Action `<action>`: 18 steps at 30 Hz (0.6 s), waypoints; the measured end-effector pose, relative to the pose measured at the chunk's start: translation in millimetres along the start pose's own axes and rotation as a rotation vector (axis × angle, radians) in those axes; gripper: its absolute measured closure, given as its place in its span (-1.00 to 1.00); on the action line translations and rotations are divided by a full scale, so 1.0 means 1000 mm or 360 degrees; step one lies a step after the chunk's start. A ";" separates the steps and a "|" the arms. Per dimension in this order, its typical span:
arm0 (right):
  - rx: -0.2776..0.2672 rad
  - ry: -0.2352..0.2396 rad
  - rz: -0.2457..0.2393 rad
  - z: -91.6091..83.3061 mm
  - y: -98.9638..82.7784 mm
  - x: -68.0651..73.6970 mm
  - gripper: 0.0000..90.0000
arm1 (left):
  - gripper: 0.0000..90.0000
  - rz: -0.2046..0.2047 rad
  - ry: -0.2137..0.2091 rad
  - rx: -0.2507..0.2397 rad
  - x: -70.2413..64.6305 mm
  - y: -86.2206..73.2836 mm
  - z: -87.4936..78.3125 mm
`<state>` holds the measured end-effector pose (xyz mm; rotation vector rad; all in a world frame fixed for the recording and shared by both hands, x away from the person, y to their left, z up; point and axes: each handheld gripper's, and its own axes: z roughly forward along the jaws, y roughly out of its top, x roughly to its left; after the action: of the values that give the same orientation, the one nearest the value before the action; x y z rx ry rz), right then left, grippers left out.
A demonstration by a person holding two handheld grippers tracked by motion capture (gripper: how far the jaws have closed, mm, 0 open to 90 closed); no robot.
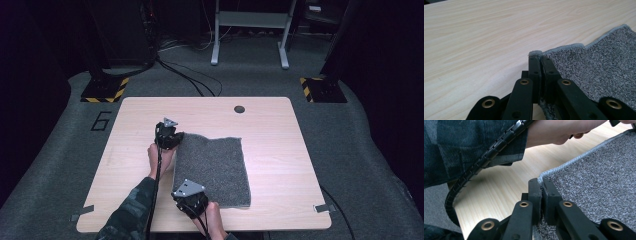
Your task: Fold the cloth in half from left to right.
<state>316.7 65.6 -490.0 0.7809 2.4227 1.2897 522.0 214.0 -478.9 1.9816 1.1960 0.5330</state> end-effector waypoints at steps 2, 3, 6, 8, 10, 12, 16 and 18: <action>-0.0002 0.0006 -0.0025 0.003 0.004 0.003 0.92 | 0.93 -0.0015 0.0018 -0.0007 0.002 0.000 -0.002; -0.0002 0.0006 -0.0025 0.003 0.004 0.003 0.92 | 0.93 -0.0004 0.0025 0.0004 0.005 0.001 -0.005; -0.0036 0.0012 -0.0032 0.005 0.010 0.007 0.92 | 0.94 -0.0007 0.0045 0.0002 0.010 0.004 -0.012; -0.0082 0.0022 -0.0059 0.004 0.019 0.008 0.92 | 0.93 -0.0019 0.0067 -0.0028 0.014 0.008 -0.018; -0.0136 0.0018 -0.0063 0.002 0.029 0.011 0.92 | 0.93 0.0003 0.0085 -0.0025 0.017 0.012 -0.023; -0.0142 0.0018 -0.0060 0.001 0.031 0.011 0.92 | 0.93 0.0009 0.0096 -0.0018 0.020 0.015 -0.027; -0.0152 0.0021 -0.0035 -0.001 0.028 0.008 0.92 | 0.93 0.0017 0.0098 -0.0035 0.016 0.020 -0.027; -0.0171 0.0015 -0.0036 -0.005 0.027 0.005 0.92 | 0.93 0.0045 0.0096 -0.0023 0.011 0.021 -0.026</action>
<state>318.8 77.7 -465.4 0.7174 2.3402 1.4046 522.1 227.2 -446.4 1.9854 1.1989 0.6183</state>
